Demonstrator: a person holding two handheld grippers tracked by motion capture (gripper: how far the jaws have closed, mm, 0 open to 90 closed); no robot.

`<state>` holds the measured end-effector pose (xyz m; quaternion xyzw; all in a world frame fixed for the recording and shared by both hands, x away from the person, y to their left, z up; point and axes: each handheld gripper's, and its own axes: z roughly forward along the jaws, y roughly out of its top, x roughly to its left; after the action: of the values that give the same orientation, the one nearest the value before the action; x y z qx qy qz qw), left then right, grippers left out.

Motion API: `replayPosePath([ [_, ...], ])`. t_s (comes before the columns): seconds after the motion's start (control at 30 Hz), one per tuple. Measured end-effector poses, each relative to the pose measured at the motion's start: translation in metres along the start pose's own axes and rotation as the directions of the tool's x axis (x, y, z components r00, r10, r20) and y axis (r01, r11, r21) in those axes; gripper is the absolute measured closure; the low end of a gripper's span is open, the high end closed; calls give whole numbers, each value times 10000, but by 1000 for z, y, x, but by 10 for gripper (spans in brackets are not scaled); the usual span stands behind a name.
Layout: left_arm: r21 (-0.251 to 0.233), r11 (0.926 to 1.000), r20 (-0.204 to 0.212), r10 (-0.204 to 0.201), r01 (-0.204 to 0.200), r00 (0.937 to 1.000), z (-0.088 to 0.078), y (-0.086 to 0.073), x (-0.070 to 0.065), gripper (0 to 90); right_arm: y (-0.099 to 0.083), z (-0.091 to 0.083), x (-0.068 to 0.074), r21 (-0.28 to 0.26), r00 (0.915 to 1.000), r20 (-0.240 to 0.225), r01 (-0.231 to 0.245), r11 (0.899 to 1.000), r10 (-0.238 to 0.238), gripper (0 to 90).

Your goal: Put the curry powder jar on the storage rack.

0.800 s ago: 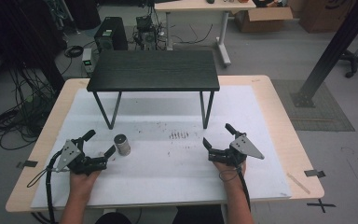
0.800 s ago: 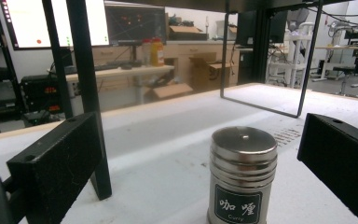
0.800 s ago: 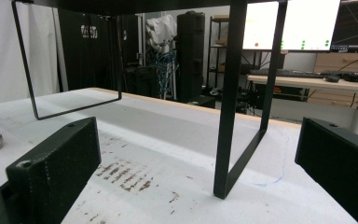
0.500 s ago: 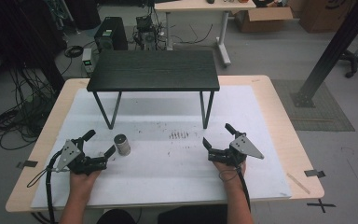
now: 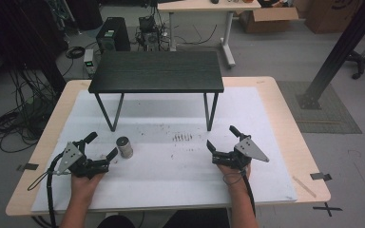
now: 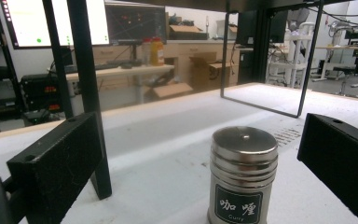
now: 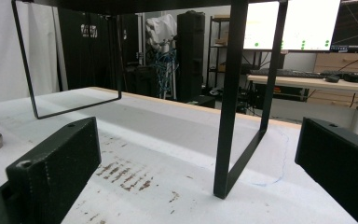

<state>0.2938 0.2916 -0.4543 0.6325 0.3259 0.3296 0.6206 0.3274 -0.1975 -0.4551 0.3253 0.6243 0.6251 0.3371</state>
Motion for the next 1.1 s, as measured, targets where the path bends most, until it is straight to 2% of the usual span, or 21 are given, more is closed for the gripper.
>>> replayPosePath([
  [0.2, 57, 10000, 16, -22, 22, 10000, 1, 0, 0, 5, 0, 0, 0, -17, 10000, 1, 12, 10000, -12, 0],
  [0.37, 353, 9993, 92, -96, 92, 9999, 1, 3, 3, 5, 0, 0, 0, -33, 10000, 0, 9, 10000, -9, 0],
  [0.57, 646, 9979, 398, 75, -100, 9992, 1, 15, 6, 2, 0, 0, 0, -32, 10000, -3, 3, 10000, -3, 0],
  [0.63, 797, 9968, 567, 12, -57, 9984, 2, 19, 8, 2, 0, 0, 0, -37, 10000, -4, 2, 10000, -2, 0],
  [0.77, 1149, 9933, 1003, -219, 103, 9947, 5, 27, 10, 2, 0, 0, 0, -57, 10000, -4, 0, 10000, 0, 0],
  [0.87, 1695, 9855, 1499, -340, 82, 9881, 9, 32, 10, 3, 0, -1, 0, -66, 10000, -4, -10, 10000, 10, 0],
  [0.97, 2006, 9796, 1703, -212, -135, 9852, 14, 35, 8, 3, 0, -1, 0, -74, 10000, -4, -14, 10000, 14, 0],
  [1.1, 2172, 9760, 1782, -278, -118, 9836, 18, 37, 8, 3, 0, -1, 0, -88, 10000, -5, -14, 10000, 14, 0],
])
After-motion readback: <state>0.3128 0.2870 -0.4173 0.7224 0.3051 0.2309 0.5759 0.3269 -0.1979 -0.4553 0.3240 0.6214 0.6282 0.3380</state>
